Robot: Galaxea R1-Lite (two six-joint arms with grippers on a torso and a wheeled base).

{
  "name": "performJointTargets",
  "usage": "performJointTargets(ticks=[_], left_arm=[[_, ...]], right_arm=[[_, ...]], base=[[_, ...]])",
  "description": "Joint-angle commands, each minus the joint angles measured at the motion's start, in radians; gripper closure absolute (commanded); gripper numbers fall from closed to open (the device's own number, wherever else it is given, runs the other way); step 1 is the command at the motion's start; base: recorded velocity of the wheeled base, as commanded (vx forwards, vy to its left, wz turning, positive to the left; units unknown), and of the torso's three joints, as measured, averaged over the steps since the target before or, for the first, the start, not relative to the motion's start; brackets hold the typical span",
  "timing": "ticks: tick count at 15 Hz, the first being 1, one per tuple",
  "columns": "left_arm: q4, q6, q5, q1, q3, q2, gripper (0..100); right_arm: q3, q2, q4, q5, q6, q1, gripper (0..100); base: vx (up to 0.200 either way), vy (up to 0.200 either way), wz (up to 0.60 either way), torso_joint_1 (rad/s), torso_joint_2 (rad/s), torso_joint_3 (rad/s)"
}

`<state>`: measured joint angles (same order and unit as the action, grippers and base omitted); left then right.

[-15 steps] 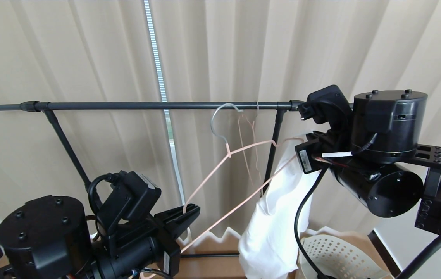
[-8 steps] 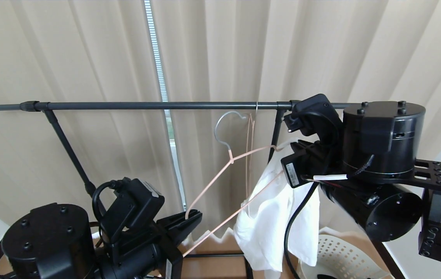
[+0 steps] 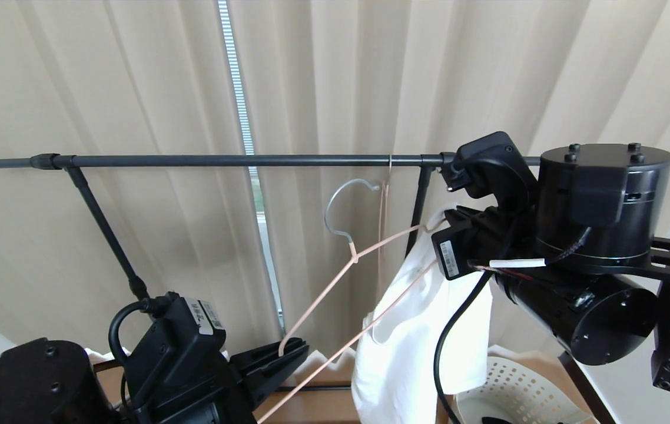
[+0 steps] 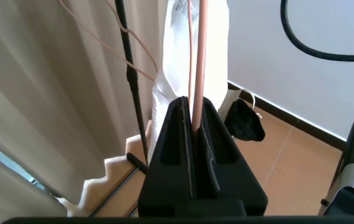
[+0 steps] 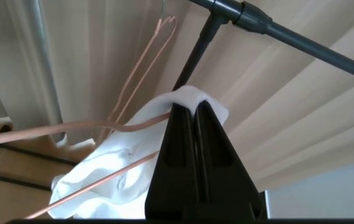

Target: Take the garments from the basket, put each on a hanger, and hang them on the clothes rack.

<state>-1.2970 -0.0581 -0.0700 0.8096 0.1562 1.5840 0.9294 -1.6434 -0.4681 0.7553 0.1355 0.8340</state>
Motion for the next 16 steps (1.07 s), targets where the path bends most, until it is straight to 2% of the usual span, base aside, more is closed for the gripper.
performJointTargets(ticks=[1,3,5,9,10,12,16], left_arm=[[-0.004,0.000,-0.001,0.000,-0.006,0.002,100],[-0.004,0.000,-0.001,0.000,-0.006,0.004,100],[-0.004,0.000,-0.001,0.002,-0.012,0.004,100],[-0.005,-0.002,-0.004,0.008,-0.027,-0.003,100],[-0.005,-0.002,-0.007,0.008,-0.033,-0.006,100],[-0.005,-0.023,-0.082,-0.015,-0.053,-0.007,100],[-0.005,-0.037,-0.182,-0.098,-0.061,-0.015,100]], right_arm=[[-0.006,0.007,0.000,-0.002,-0.007,0.007,100],[-0.009,0.024,0.000,-0.028,-0.019,0.036,100],[-0.034,0.065,0.002,-0.110,-0.034,0.085,100],[-0.047,0.073,0.000,-0.152,-0.034,0.088,100],[-0.047,0.071,0.002,-0.202,-0.034,0.005,100],[-0.047,0.074,0.008,-0.289,-0.033,-0.066,100],[-0.049,0.073,0.002,-0.320,-0.036,-0.067,100]], base=[[0.000,0.000,0.00,0.000,0.00,0.000],[0.000,0.000,0.00,0.000,0.00,0.000],[0.000,0.000,0.00,0.000,0.00,0.000],[0.000,0.000,0.00,0.000,0.00,0.000],[0.000,0.000,0.00,0.000,0.00,0.000],[0.000,0.000,0.00,0.000,0.00,0.000],[0.000,0.000,0.00,0.000,0.00,0.000]])
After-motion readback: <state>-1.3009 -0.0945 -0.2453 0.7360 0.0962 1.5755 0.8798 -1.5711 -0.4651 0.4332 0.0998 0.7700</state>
